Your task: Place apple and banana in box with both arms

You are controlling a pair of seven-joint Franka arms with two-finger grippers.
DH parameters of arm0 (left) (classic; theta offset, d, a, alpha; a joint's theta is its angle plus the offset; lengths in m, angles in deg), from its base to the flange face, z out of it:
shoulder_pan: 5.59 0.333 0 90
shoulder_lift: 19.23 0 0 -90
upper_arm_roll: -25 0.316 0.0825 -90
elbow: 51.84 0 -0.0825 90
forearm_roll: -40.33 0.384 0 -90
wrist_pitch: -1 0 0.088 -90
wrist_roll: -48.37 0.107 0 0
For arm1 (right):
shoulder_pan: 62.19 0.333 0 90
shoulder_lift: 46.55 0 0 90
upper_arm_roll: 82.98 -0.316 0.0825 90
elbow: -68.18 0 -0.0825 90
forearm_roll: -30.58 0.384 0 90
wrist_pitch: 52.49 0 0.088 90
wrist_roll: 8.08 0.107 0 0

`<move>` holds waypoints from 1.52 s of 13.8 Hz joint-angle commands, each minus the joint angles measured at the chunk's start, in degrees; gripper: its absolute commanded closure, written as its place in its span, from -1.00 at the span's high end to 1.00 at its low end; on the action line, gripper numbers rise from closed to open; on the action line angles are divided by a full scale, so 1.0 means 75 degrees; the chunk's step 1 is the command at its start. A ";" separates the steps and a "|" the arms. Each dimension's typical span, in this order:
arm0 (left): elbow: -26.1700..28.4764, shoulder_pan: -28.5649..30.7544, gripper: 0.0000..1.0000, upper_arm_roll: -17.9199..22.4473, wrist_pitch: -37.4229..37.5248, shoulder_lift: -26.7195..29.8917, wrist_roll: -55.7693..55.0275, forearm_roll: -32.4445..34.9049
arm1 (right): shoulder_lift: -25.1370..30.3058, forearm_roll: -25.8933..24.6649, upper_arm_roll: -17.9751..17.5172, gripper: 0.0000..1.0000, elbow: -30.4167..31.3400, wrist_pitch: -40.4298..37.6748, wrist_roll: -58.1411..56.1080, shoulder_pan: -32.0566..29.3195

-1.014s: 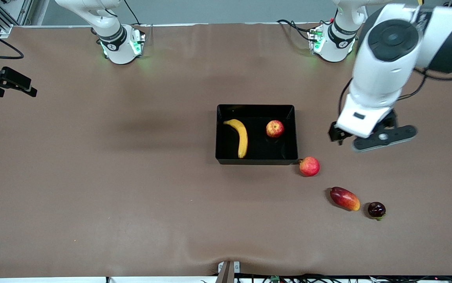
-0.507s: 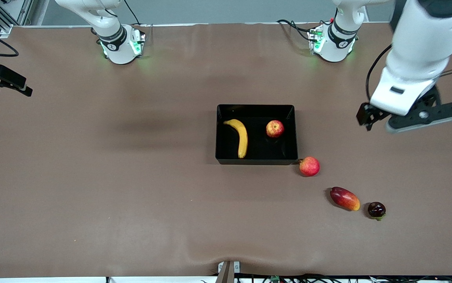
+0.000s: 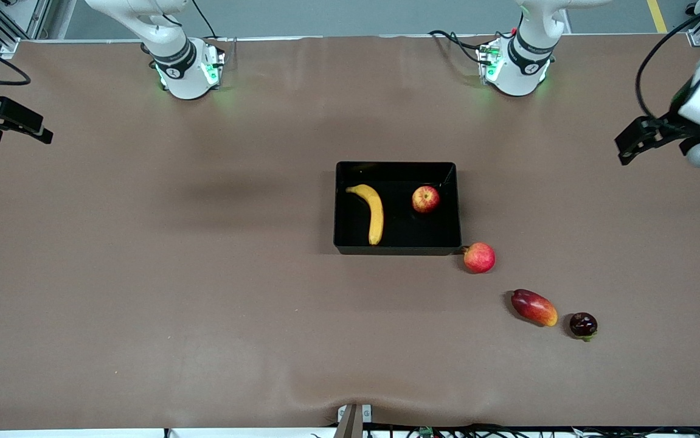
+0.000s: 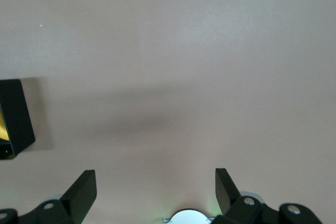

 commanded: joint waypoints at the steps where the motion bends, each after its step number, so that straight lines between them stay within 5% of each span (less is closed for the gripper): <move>1: 0.0294 -0.0278 1.00 0.0482 -0.0017 0.0401 0.0483 -0.0321 | 0.0079 -0.0014 -0.0101 1.00 -0.0070 -0.0294 0.0531 -0.0132; 21: 0.0389 -0.0138 1.00 0.0471 -0.0099 0.0472 0.0754 -0.0474 | 0.0068 -0.0179 -0.0125 1.00 -0.0140 -0.0354 0.0461 -0.0073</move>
